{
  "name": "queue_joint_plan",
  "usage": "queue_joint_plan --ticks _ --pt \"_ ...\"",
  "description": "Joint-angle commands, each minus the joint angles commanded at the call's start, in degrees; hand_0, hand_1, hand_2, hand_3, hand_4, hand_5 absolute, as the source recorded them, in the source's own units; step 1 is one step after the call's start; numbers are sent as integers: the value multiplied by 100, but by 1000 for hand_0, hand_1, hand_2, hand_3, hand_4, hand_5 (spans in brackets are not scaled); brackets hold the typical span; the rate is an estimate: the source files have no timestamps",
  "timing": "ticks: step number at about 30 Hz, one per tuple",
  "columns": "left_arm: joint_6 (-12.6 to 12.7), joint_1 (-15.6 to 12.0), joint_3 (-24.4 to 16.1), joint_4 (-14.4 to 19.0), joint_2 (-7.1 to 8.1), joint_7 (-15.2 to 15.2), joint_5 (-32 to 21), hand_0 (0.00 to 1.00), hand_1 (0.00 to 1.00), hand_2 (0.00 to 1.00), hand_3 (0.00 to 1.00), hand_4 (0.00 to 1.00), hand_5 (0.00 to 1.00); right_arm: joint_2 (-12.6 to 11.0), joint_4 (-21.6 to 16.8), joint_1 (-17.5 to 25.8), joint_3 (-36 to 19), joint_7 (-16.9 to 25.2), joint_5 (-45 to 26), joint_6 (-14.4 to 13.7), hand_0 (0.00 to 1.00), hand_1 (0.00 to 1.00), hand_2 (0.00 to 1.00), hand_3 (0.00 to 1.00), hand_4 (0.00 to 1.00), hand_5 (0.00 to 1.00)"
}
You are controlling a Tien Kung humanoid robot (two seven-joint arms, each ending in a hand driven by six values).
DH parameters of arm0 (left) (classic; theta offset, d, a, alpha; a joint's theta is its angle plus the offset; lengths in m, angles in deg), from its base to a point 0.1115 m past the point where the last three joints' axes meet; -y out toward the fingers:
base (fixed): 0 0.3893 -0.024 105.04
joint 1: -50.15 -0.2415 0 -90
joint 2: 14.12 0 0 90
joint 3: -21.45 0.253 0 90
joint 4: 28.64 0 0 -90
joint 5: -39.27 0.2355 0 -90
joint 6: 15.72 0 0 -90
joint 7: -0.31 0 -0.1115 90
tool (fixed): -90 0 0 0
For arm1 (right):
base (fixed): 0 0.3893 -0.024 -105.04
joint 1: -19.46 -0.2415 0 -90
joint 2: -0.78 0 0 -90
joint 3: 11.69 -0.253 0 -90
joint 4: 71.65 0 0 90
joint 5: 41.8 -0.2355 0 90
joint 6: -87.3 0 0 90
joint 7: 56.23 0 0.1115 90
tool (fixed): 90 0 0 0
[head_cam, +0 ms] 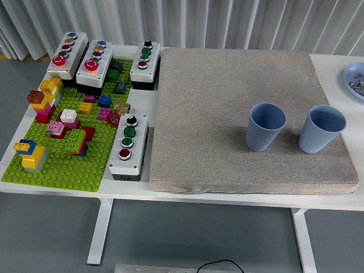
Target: Pick cup pour cup place
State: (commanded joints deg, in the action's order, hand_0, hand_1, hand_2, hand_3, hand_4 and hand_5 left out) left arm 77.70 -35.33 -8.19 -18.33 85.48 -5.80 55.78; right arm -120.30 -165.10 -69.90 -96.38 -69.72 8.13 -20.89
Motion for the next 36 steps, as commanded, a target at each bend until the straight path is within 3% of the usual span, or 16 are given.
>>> queue_joint_plan --ticks 21,36 --pt "-2 11 -72 0 -28 -42 106 709 733 799 654 511 944 286 73 156 461 95 -81 -50 893 831 871 933 891 416" --pt "0 6 -67 0 -52 -40 108 709 731 799 655 510 946 494 184 111 974 297 70 -257 893 838 883 940 891 380"
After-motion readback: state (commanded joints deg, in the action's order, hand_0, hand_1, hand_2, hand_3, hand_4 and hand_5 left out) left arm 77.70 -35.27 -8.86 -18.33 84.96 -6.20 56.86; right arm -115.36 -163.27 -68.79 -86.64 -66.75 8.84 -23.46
